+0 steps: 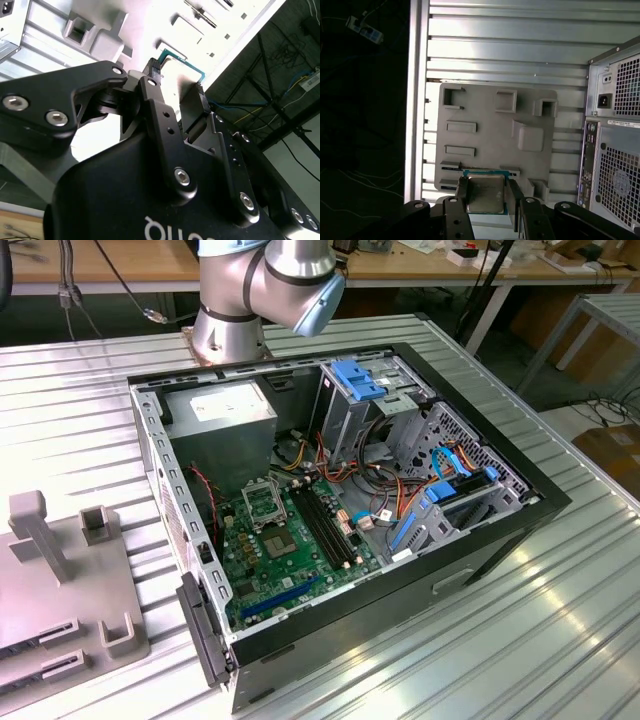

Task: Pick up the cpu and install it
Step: 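Pick up the cpu and move it towards the insertion slot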

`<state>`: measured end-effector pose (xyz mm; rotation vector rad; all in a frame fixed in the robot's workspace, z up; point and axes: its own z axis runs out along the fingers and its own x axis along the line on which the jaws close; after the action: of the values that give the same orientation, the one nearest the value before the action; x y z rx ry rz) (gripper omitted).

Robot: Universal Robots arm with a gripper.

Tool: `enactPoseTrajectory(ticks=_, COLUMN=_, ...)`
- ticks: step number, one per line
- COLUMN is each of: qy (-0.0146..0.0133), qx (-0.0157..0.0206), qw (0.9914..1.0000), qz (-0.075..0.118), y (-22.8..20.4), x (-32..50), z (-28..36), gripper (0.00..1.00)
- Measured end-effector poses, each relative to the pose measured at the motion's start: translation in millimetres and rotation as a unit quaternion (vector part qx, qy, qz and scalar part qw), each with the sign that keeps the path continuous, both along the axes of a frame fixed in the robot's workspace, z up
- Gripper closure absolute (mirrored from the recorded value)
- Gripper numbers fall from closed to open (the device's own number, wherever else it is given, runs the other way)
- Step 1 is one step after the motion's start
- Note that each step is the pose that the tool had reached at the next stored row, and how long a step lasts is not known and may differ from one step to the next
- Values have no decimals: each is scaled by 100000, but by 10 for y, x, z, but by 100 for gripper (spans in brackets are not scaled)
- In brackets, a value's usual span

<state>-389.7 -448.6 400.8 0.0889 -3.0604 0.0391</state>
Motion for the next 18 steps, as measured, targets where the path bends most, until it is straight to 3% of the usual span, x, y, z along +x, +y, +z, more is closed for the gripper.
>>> enactPoseTrajectory(ticks=18, qy=-3, qx=0, qw=100000, qz=0, y=0, x=138, z=0, gripper=59)
